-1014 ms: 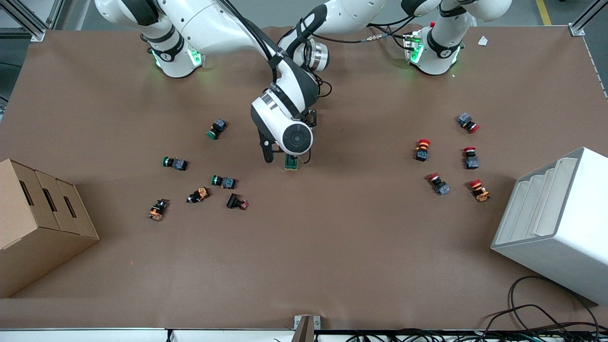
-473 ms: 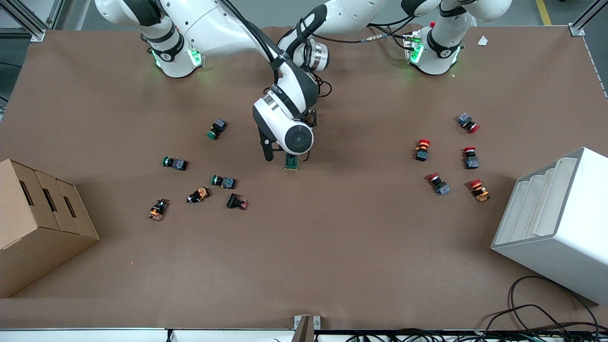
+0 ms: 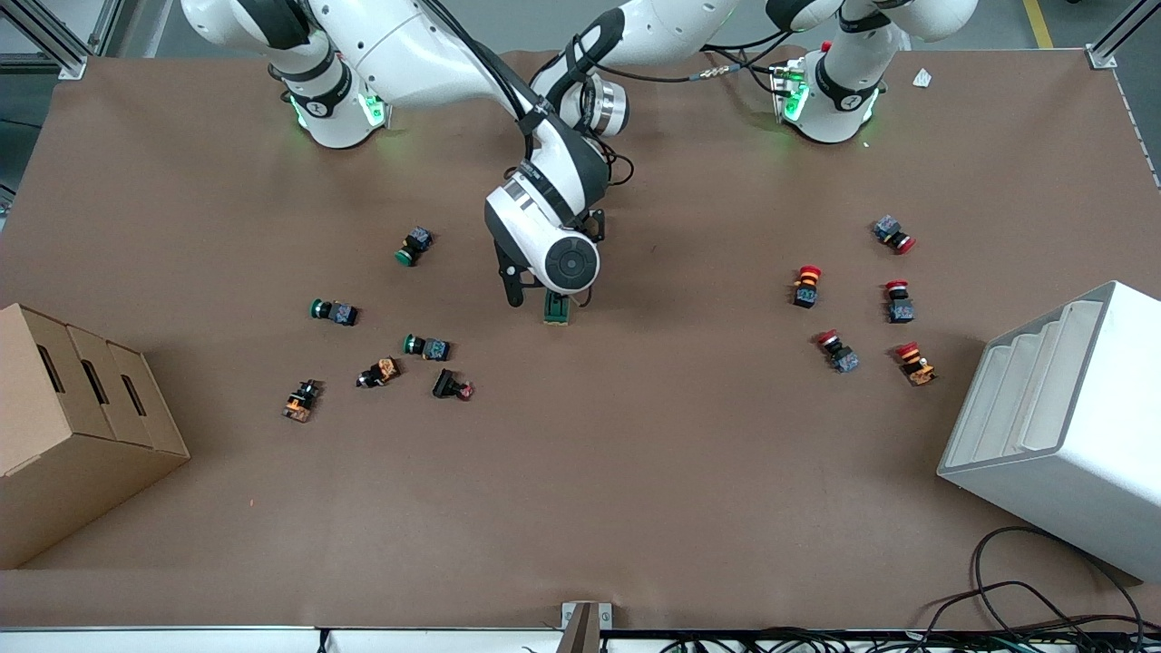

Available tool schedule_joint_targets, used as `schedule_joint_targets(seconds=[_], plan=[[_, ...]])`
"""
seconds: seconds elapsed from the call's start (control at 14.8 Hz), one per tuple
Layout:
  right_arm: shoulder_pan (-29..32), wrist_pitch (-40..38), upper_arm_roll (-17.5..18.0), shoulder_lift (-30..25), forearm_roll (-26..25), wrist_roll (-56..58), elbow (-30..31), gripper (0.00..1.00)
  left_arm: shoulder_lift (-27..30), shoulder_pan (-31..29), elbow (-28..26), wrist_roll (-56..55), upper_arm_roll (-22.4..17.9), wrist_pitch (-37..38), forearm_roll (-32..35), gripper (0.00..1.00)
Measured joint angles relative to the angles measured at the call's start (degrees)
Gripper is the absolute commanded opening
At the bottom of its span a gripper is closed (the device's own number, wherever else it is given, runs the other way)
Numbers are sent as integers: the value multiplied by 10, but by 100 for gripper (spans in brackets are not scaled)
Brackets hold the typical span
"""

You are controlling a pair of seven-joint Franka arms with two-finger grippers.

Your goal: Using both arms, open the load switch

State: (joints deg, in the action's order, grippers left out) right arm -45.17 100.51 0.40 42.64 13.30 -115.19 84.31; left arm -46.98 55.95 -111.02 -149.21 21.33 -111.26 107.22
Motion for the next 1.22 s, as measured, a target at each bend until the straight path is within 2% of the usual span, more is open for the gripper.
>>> schedule_joint_targets(seconds=[0.2,0.34,0.54,0.74,1.01,1.22], plan=[[4,2,-8,-3,-4,49,-5,100,0,0,1,3,0,0,-1,99],[21,3,-14,-14,-25,105,-13,100,0,0,4,12,1,0,-14,99],[71,-4,-17,-49,-67,228,-15,100,11,-1,12,56,2,0,-78,99],[129,-17,-19,-91,-82,398,-14,100,42,-3,37,129,8,0,-188,99],[222,-52,-20,-147,-89,639,-12,100,104,-9,103,276,10,0,-375,99],[291,-69,-21,-181,-105,824,-11,100,155,-52,154,407,8,0,-511,100]])
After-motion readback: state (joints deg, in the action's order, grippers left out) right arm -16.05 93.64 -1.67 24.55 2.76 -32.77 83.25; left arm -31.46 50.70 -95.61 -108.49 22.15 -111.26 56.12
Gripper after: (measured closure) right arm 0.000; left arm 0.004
